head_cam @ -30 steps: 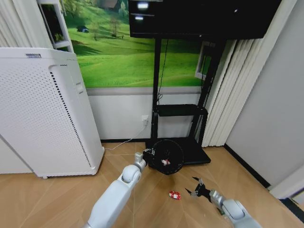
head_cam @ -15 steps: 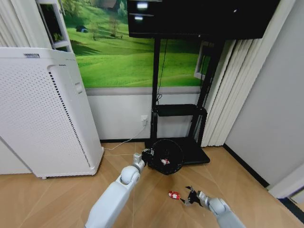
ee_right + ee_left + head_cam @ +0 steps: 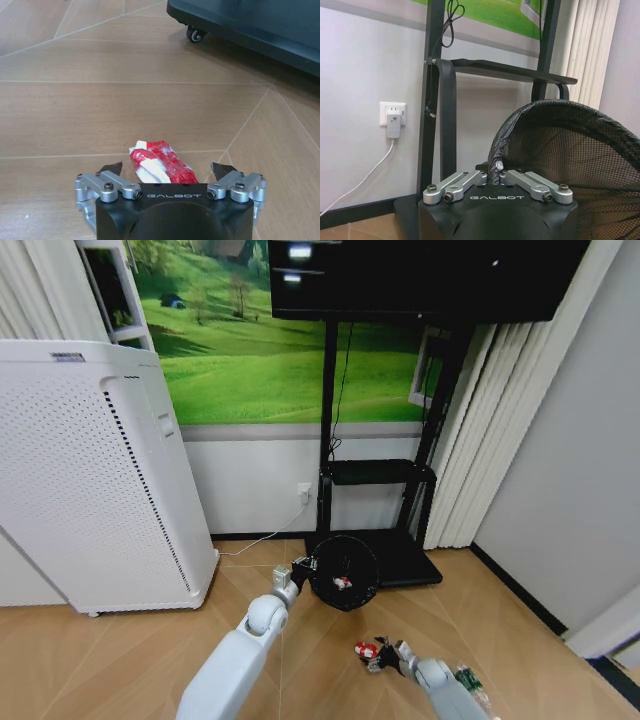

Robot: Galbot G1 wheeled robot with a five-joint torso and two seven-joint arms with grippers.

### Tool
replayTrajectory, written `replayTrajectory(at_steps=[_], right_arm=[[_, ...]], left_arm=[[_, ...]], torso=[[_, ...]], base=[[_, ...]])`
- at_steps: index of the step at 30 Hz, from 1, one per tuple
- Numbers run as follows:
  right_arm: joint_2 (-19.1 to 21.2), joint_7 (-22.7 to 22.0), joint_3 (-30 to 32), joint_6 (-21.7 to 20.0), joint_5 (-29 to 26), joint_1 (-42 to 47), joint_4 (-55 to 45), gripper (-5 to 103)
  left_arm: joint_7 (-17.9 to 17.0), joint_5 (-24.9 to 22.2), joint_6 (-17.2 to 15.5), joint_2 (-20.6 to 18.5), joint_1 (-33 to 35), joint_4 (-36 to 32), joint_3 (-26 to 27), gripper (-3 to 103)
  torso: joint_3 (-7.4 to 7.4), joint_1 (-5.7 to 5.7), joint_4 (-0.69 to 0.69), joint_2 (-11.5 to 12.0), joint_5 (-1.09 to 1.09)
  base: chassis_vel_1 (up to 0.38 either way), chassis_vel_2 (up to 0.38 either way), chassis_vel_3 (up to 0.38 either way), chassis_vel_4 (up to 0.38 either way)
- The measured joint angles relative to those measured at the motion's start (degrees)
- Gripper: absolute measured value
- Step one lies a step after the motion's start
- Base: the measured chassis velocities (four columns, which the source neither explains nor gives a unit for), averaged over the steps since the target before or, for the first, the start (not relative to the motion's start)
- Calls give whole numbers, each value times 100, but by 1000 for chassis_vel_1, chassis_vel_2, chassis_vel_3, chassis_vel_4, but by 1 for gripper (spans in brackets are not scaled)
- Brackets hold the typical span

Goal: Pick up the trash bin and place the garbage on the floor into it.

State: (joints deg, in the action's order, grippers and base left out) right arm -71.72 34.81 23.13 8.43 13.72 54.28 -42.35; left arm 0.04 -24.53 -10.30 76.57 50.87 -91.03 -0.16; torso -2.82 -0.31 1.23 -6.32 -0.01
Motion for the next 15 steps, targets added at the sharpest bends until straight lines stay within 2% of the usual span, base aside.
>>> replayTrajectory(at_steps=[3,6,7,10,11,13,15], right_arm=[[1,-30,48,64,141,-13,57,85],[9,-57,77,98,163,21,81,80],[9,-67,92,112,167,29,99,69],[4,-99,119,148,165,40,129,63],[4,-108,126,160,161,48,133,53],[5,-112,130,164,151,55,133,53],[19,-133,131,164,80,84,107,42]], left_arm=[[-2,-2,6,9,9,-5,3,4],[-2,-2,19,30,14,-3,9,4],[-2,-2,21,37,15,2,9,4],[-2,-2,23,54,15,16,7,4],[-2,-2,24,63,7,24,2,4],[-3,-2,24,71,-3,33,-3,4],[-3,-2,25,88,-33,64,-11,4]], torso=[[0,0,-1,0,0],[0,0,0,0,1],[0,0,0,0,1],[1,0,0,0,0],[1,0,0,0,1],[1,0,-1,0,0],[1,0,-1,0,2]], base=[[0,0,0,0],[0,0,0,0],[0,0,0,0],[0,0,0,0],[0,0,0,0],[0,0,0,0],[0,0,0,0]])
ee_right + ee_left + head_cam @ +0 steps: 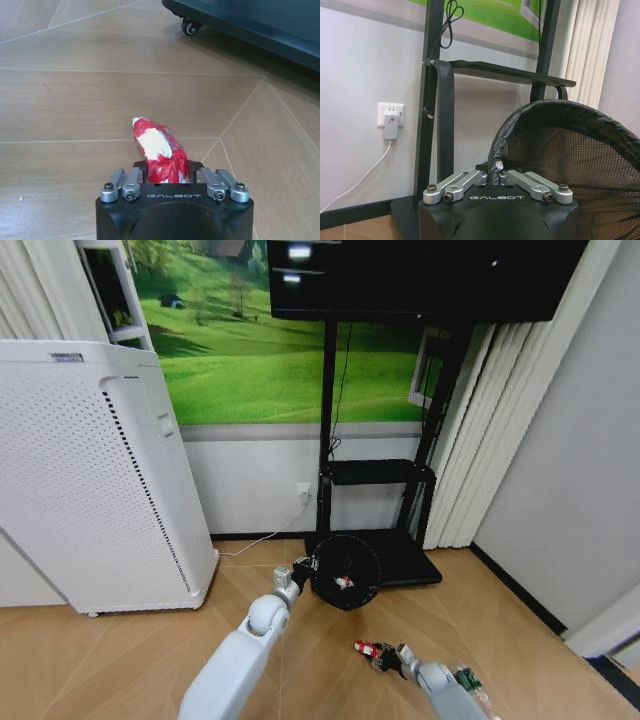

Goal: Pick up the trash bin and place the garbage on the floor into it.

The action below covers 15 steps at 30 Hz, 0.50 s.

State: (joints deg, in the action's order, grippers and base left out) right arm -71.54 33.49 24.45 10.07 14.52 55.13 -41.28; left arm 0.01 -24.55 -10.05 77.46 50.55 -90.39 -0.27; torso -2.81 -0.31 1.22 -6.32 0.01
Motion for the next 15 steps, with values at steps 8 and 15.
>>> replayTrajectory(at_steps=[8,15], right_arm=[[33,-28,-3,-2,-91,35,-52,31],[262,-170,116,-56,-722,283,-511,31]], left_arm=[[-1,4,0,27,-29,38,-10,4],[-15,24,0,61,-28,84,-5,4]], torso=[[0,0,1,0,0],[0,0,-1,0,2]], base=[[0,0,0,0],[0,0,0,0]])
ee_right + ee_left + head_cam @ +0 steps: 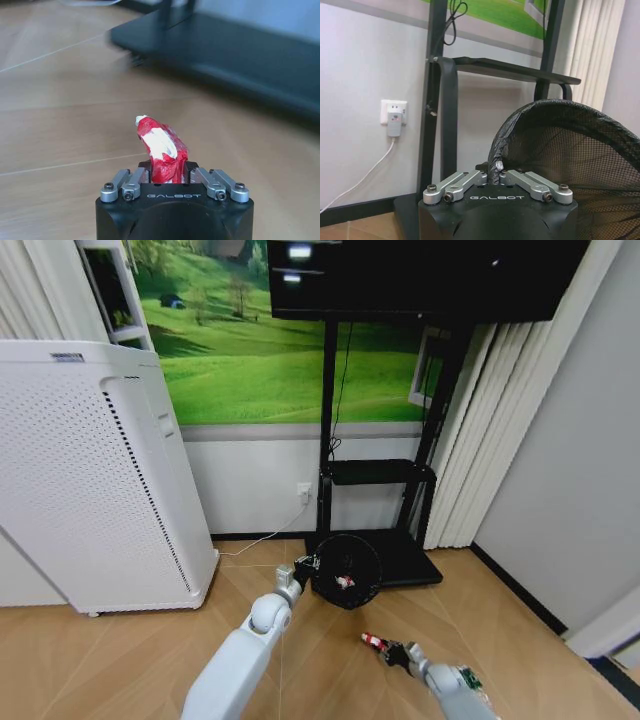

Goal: Pick up the trash bin and place the garbage on the floor into it.

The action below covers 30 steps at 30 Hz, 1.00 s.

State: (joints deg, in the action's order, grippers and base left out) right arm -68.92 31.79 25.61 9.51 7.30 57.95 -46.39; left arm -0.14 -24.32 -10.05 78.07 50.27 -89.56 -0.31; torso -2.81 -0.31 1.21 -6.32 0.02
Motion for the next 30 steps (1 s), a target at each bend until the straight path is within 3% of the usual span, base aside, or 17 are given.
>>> replayTrajectory(at_steps=[1,3,4,6,9,14,17,20,22,23,26,30], right_arm=[[319,-135,136,-33,-566,302,-488,31],[434,-193,211,23,-687,385,-590,31],[770,-323,386,203,-946,559,-703,31],[917,-393,452,272,-1067,613,-682,31],[1529,-589,873,530,-1709,681,-459,31],[1637,-578,1663,218,-2069,816,-1304,31],[1720,-543,2491,-272,-2576,1267,-3014,31],[1709,-538,2685,-421,-2725,1411,-3519,31],[1585,-476,2973,-775,-2988,1714,-4539,31],[1585,-476,2973,-775,-2988,1714,-4539,31],[1237,-431,2924,-1118,-3121,2177,-6012,31],[1044,-458,2559,-1215,-3002,2344,-6540,31]], left_arm=[[-21,12,2,-2,8,22,43,4],[-22,15,4,-11,12,27,64,4],[-10,44,19,-59,21,49,102,4],[-7,56,19,-75,21,59,116,4],[-2,33,21,-45,-55,121,148,4],[0,58,22,29,-78,240,176,4],[13,155,40,74,-87,431,178,4],[19,187,40,84,-112,486,145,4],[22,217,51,137,-171,566,63,4],[22,217,51,137,-171,566,63,4],[32,290,66,298,-248,711,-104,4],[33,325,67,394,-293,779,-230,4]], torso=[[0,0,3,0,-1],[0,0,3,0,-3],[0,0,1,0,0],[0,0,3,0,-1],[0,0,4,0,0],[0,0,0,0,1],[0,0,0,0,-2],[0,0,0,0,-3],[0,0,2,0,-3],[0,0,2,0,-3],[0,1,2,0,-4],[0,1,3,0,-3]], base=[[0,0,0,0],[0,0,0,0],[0,0,0,0],[0,0,0,0],[0,0,0,0],[0,0,0,0],[0,0,0,0],[0,0,0,0],[0,0,0,0],[0,0,0,0],[0,0,0,0],[0,0,0,0]])
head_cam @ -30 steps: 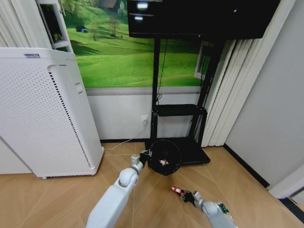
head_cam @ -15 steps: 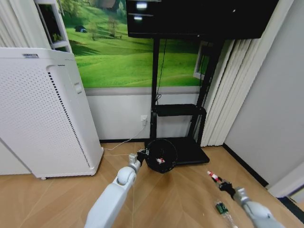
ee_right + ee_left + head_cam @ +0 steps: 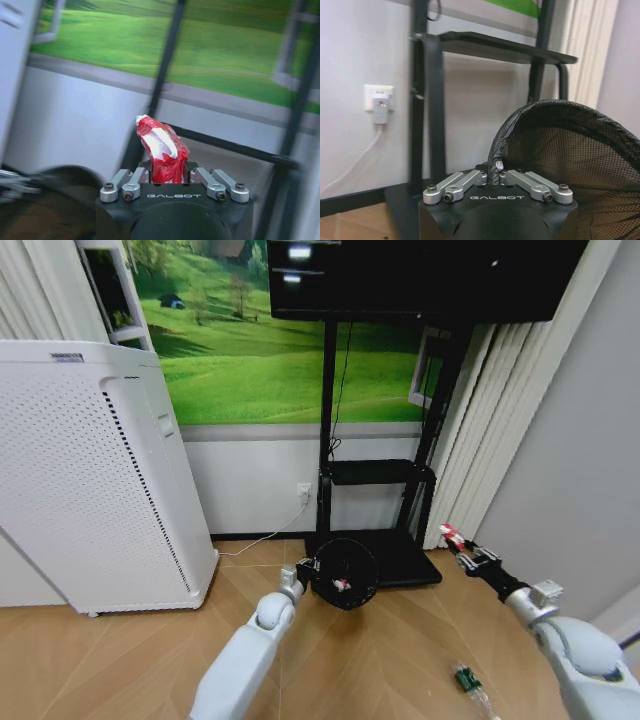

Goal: Pick up the trash bin and place the garbage on the floor into it.

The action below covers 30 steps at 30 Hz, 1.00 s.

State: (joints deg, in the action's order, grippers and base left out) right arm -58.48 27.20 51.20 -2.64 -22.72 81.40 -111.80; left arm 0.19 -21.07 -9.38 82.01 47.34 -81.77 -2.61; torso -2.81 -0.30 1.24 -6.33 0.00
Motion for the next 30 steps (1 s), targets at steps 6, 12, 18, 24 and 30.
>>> replayTrajectory(at_steps=[6,12,18,24,30], right_arm=[[-171,102,-993,-7,938,-146,-15,30],[-175,-215,-1614,-45,1308,-481,330,30],[-114,-411,-1622,14,1351,-609,599,36],[31,-419,-1466,29,1195,-550,565,58],[18,-436,-1436,-27,1156,-544,474,86]], left_arm=[[-7,45,1,140,-89,99,-215,4],[-29,106,14,229,-56,96,-226,4],[-36,139,19,230,4,34,-211,4],[-27,161,37,212,42,15,-194,4],[-18,155,42,200,2,26,-183,4]], torso=[[0,0,-1,0,0],[-1,0,-2,0,0],[-1,-1,0,0,1],[-1,-1,0,0,1],[0,-1,-1,0,0]], base=[[0,0,0,0],[0,0,0,0],[0,0,0,0],[0,0,0,0],[0,0,0,0]])
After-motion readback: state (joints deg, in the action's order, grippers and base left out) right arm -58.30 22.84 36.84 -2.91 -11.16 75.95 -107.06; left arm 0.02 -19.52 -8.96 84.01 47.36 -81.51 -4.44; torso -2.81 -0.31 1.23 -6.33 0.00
